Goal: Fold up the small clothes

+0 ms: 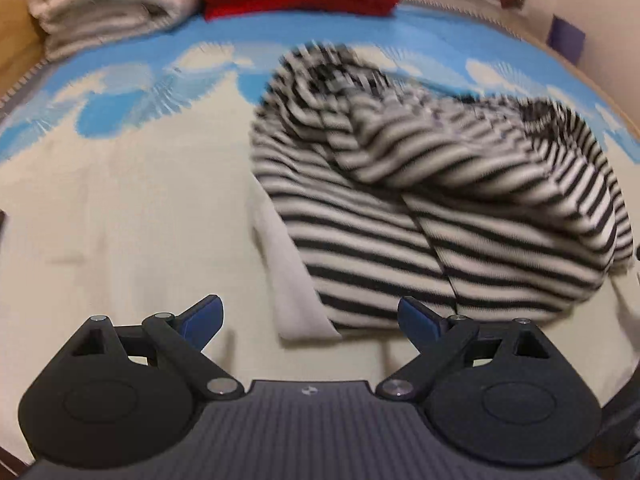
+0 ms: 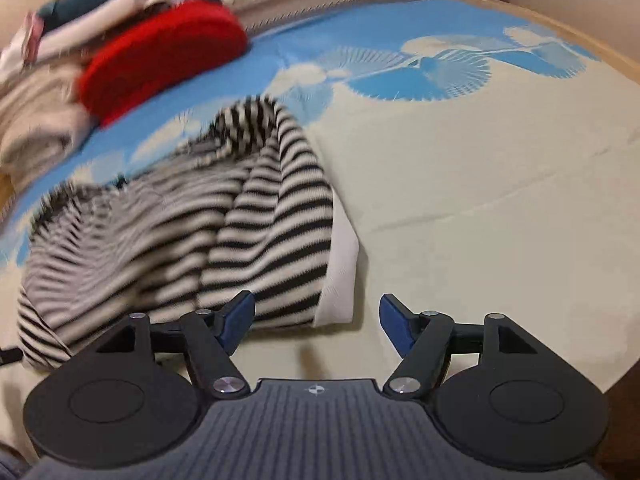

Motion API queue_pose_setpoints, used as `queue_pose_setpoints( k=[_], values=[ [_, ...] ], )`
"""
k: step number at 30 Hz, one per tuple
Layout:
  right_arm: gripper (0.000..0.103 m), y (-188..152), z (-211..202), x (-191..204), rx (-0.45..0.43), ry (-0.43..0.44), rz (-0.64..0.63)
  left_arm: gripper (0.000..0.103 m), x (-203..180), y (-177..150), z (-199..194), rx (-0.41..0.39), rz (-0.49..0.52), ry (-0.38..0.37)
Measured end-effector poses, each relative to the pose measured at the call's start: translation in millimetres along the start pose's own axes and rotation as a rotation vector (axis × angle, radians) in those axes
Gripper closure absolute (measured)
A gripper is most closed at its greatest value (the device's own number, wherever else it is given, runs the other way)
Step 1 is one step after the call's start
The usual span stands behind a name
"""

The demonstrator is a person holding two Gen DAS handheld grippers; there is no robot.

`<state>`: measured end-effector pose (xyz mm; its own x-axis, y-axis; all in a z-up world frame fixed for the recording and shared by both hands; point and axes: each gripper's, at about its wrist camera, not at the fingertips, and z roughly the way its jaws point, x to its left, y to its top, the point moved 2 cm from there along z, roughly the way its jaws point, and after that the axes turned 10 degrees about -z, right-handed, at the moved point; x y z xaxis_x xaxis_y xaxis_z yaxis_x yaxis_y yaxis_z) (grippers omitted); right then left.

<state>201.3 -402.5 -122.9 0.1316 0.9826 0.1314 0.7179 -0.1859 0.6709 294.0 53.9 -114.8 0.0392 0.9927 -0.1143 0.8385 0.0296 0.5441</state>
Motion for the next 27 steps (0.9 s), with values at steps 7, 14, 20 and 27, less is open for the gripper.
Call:
queue_pose_setpoints(
  k=[7, 14, 20, 27],
  values=[
    [0.039, 4, 27, 8, 0.042, -0.042, -0.074, 0.021, -11, -4, 10, -0.038, 0.028, 0.018],
    [0.098, 12, 10, 22, -0.071, -0.008, -0.184, 0.089, -5, 4, -10, -0.152, 0.023, -0.025],
    [0.101, 22, -5, -10, -0.17, -0.098, -0.062, 0.094, 12, 7, -23, -0.188, 0.021, -0.003],
    [0.101, 29, -2, -8, -0.194, -0.223, -0.059, 0.103, 54, 20, -33, -0.25, -0.065, 0.123]
  ],
)
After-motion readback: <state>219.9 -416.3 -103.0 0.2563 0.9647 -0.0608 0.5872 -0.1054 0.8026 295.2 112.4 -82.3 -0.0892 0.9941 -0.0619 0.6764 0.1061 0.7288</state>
